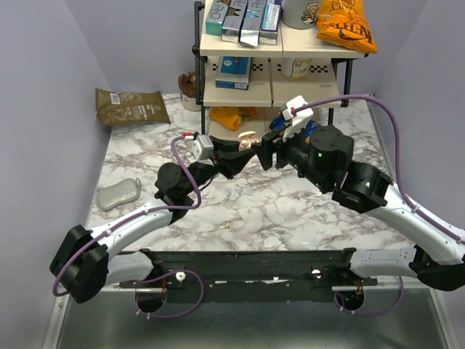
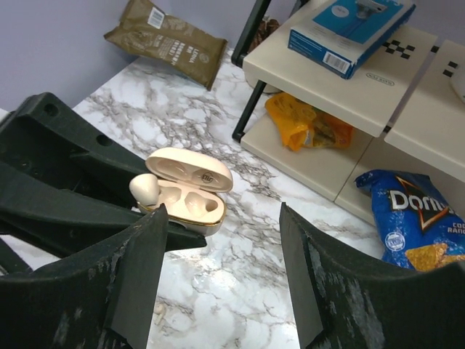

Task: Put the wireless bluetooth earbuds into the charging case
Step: Place the earbud in the charging case.

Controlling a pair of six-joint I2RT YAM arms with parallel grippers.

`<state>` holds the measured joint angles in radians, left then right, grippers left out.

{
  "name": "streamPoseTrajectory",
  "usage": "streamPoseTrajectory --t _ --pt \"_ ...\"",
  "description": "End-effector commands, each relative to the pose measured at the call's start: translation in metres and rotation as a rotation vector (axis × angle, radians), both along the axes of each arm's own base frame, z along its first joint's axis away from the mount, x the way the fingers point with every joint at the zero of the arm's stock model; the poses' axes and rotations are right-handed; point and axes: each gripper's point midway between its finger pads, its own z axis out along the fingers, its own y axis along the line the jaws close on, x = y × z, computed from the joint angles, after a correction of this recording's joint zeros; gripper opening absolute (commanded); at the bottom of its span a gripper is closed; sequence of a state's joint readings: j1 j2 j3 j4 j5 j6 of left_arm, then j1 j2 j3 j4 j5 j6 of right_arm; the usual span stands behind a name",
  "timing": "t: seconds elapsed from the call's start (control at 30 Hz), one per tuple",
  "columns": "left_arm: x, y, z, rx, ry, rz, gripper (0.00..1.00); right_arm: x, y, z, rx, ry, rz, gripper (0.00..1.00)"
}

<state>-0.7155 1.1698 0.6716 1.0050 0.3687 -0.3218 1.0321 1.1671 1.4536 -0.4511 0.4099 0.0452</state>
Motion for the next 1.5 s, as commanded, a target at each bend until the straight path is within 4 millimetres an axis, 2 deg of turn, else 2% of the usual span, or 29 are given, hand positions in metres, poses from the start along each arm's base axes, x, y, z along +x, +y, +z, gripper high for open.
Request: streamPoseTrajectory --t 0.0,0.1,0.23,0.67,0.9,1.2,1.37,1.47 --pt "-0.001 0.004 0.006 -0.009 -0.031 0.021 0.0 -0.013 0.006 0.008 0.033 -0.001 0.09 0.72" --pt "-0.001 0.004 0.007 -0.01 -0.033 0.02 0.0 -0.016 0.012 0.006 0.031 0.007 0.12 0.73" --pt "-0.003 0.003 0.009 -0.016 -0.038 0.009 0.0 -0.01 0.017 -0.002 -0.004 0.022 0.11 0.74" --pt "-0.008 0.007 0.007 -0.014 -0.043 0.005 0.0 0.005 0.01 0.003 -0.002 -0.009 0.016 0.74" --pt "-0.011 0.009 0.011 -0.025 -0.055 0.003 0.0 0.008 0.004 -0.003 -0.018 -0.009 -0.012 0.74" --pt "-0.018 0.013 0.016 -0.043 -0.069 -0.009 0.0 0.015 -0.006 0.0 -0.015 -0.018 -0.056 0.75" --pt "-0.014 0.017 0.012 -0.043 -0.042 0.024 0.0 0.009 -0.009 0.002 0.006 -0.021 -0.036 0.75" --pt "-0.005 0.026 0.005 -0.017 -0.015 0.1 0.0 0.003 -0.018 -0.016 0.011 -0.009 -0.041 0.75"
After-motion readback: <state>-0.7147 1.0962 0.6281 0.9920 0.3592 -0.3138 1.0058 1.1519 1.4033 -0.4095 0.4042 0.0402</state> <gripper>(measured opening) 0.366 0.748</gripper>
